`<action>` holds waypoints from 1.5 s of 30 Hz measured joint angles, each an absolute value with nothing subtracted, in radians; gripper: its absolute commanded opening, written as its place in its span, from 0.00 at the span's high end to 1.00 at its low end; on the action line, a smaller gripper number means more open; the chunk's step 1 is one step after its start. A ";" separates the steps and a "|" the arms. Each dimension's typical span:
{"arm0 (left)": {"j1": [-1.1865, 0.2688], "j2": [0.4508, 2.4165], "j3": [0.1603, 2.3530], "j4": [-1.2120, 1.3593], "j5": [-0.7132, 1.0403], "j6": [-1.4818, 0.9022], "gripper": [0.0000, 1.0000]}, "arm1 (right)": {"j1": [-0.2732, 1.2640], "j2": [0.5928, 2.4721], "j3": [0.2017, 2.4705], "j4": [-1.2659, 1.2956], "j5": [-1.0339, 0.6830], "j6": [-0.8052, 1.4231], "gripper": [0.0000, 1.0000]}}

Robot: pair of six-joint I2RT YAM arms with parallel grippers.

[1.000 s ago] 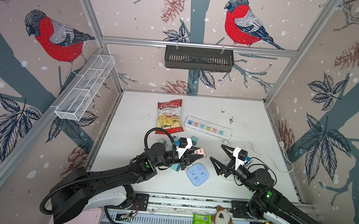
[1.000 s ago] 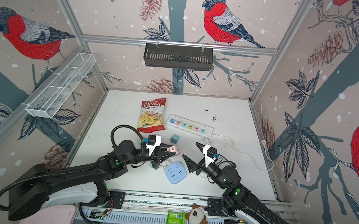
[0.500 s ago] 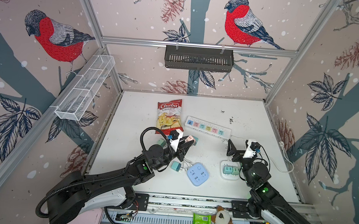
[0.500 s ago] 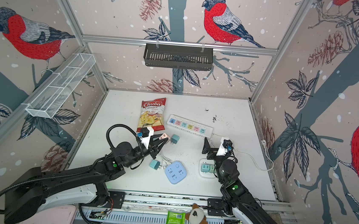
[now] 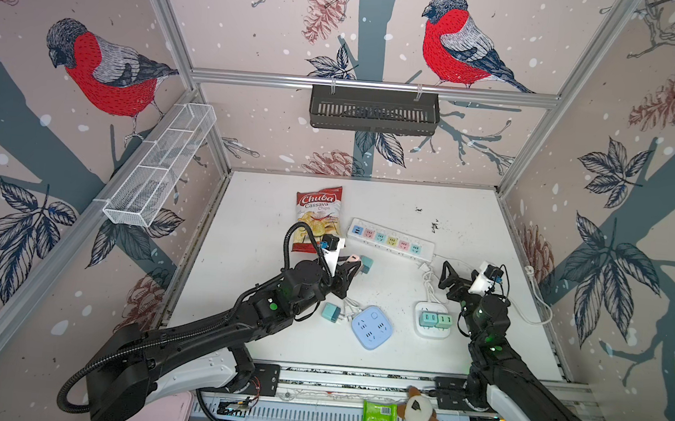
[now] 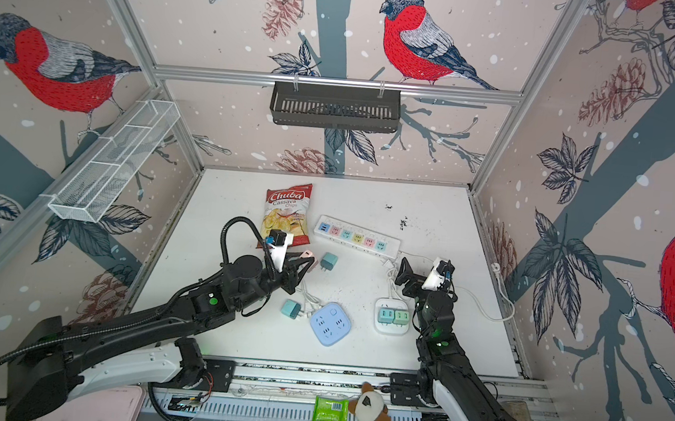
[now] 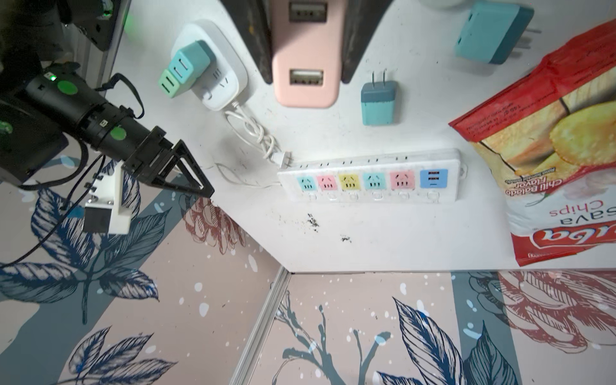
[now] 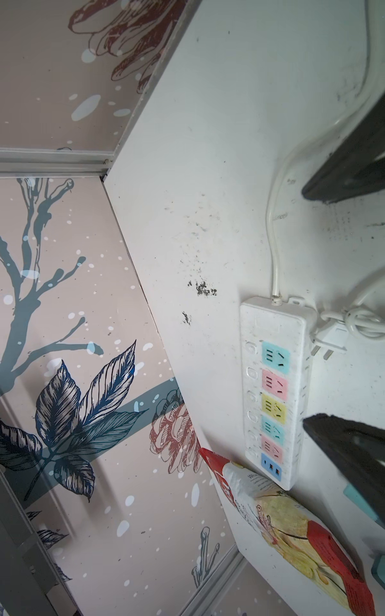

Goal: Insert the plug
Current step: 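Carry the pink charger with the left gripper toward the light-blue socket cube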

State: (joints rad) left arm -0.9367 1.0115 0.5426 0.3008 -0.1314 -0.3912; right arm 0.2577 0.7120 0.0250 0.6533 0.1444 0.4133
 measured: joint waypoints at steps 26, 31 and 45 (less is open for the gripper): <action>-1.297 1.222 0.509 0.395 -0.214 -0.437 1.00 | 0.380 0.764 0.044 0.680 0.201 0.360 0.00; -1.319 1.284 0.498 0.450 -0.243 -0.474 1.00 | 0.392 0.762 0.045 0.680 0.210 0.358 0.00; -1.326 1.429 0.505 0.540 -0.295 -0.504 1.00 | 0.403 0.788 0.056 0.681 0.218 0.341 0.00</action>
State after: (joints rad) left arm -1.3258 1.4288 0.5053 0.5396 -0.2955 -0.5041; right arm 0.4026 0.7879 0.0559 0.6811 0.2176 0.3412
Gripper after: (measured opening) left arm 0.290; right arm 0.997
